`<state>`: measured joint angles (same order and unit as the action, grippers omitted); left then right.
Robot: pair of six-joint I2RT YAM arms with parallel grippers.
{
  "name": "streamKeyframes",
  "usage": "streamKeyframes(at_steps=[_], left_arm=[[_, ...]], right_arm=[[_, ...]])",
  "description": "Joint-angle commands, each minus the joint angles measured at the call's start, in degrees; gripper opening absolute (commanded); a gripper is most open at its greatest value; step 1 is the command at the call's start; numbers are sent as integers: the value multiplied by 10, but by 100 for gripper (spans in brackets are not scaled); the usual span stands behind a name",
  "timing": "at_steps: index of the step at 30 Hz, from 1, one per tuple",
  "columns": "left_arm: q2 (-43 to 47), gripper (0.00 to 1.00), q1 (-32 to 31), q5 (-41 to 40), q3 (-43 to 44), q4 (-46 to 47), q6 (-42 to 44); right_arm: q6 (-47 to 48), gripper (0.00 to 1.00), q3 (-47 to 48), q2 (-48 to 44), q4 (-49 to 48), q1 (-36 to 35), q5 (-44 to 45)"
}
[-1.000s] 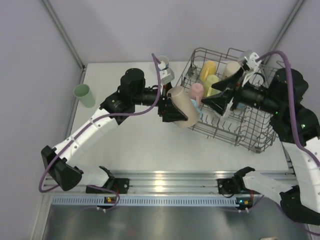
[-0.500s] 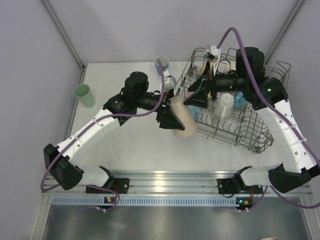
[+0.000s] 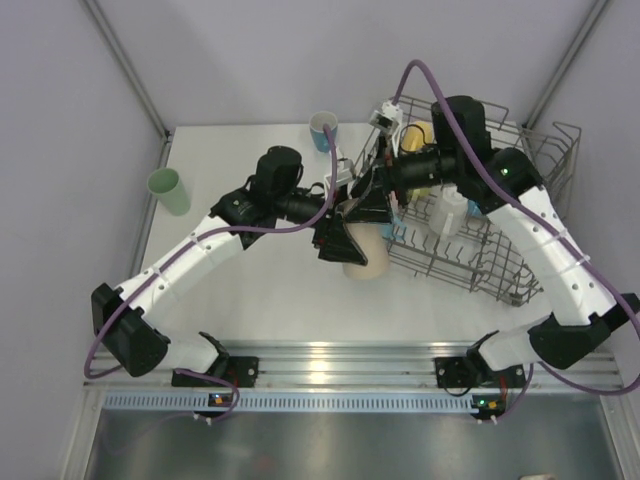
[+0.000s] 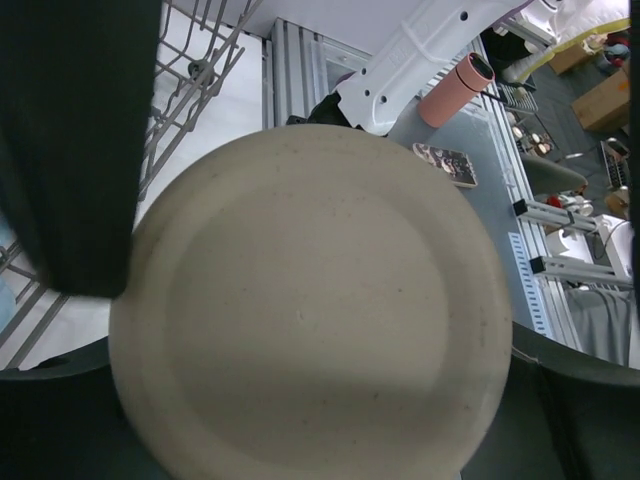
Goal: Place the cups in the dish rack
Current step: Pass the cup from the left arm to the right
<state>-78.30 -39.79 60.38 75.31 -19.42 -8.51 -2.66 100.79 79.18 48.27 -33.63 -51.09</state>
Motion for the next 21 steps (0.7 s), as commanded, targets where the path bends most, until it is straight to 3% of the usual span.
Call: streamKeyframes(at_steps=[1, 9, 14, 17, 19, 21], left_arm=[[1, 0, -1, 10, 8, 13, 24], [10, 0, -1, 4, 7, 11, 34], [10, 0, -1, -21, 7, 8, 44], [8, 0, -1, -35, 14, -9, 55], [4, 0, 0, -49, 19, -18, 58], [0, 0, 0, -86, 28, -37, 60]], right_arm=[[4, 82, 29, 24, 29, -33, 41], [6, 71, -10, 15, 21, -36, 39], [-21, 60, -52, 8, -15, -36, -23], [-14, 45, -63, 0, -12, -36, -30], [-10, 30, -69, -8, -13, -36, -31], [-14, 7, -69, -18, -19, -35, -35]])
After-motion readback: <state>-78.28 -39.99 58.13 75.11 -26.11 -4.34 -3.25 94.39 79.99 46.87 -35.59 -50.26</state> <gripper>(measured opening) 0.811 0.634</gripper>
